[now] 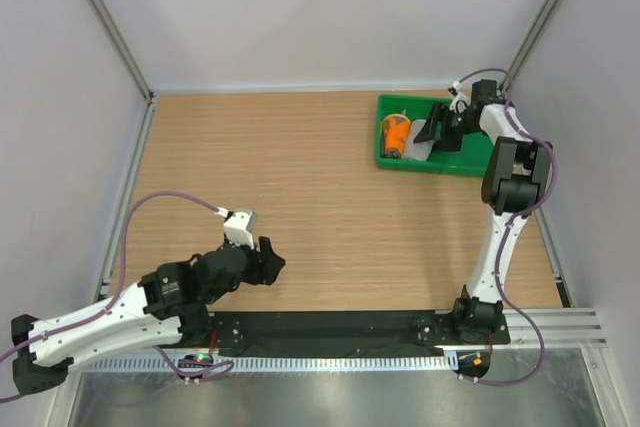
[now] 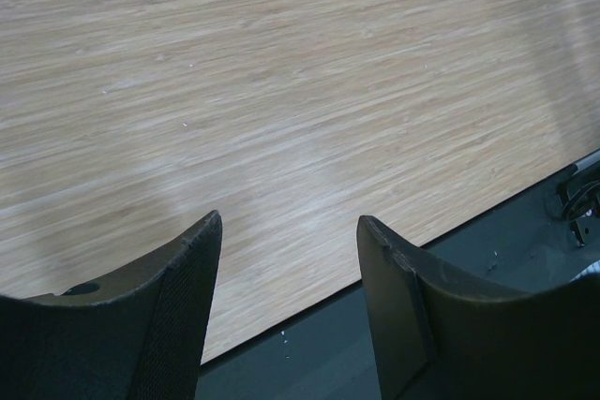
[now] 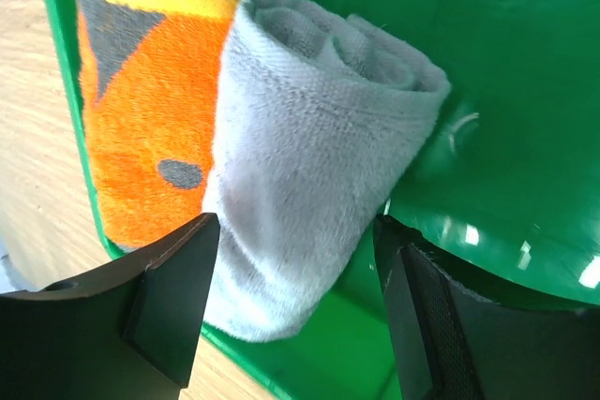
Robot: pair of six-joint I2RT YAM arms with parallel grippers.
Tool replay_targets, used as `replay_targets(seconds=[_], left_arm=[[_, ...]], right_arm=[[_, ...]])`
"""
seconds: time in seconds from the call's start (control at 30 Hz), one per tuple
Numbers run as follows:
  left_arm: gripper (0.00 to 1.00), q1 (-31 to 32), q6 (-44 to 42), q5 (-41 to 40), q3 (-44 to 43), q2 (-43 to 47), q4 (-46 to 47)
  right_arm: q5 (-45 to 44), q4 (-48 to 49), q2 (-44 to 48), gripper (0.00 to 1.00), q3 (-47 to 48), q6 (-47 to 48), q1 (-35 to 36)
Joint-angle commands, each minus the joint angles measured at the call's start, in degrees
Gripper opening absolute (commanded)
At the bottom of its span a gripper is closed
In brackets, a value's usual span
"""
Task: Roll the towels
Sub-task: Place the rolled towel into the container
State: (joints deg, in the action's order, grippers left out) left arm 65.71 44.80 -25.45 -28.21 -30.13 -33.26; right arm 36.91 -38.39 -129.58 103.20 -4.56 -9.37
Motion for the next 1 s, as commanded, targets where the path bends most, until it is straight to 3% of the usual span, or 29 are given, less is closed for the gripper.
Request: replay_targets(seconds=[0.0, 0.3, 0.57, 0.83, 0.97], left_arm=[[0.61, 0.0, -0.1, -0.9, 0.3, 0.2, 1.3], [0.61, 0.0, 0.5, -1.2, 0.1, 0.7, 0.6], [0.6, 0.0, 2.3, -3.0, -4.6, 0.2, -4.1], [0.63, -0.1, 0.7, -15.5, -14.2, -1.9, -11.6], [0.75, -0.1, -3.0, -22.7, -17.0, -4.3, -11.1]], right_arm=[[-5.5, -5.8, 6.6, 0.73, 5.3, 0.9, 0.7], [-11.5, -11.6, 10.5, 0.75, 9.1, 0.6, 2.3], [-18.1, -10.1, 20.9, 0.75, 3.6, -0.8, 7.3], [-26.1, -0.9, 35.0, 0.74, -12.5, -4.1, 15.3], [-24.6, 9.5, 44.9, 0.75, -23.7, -6.0, 18.5]])
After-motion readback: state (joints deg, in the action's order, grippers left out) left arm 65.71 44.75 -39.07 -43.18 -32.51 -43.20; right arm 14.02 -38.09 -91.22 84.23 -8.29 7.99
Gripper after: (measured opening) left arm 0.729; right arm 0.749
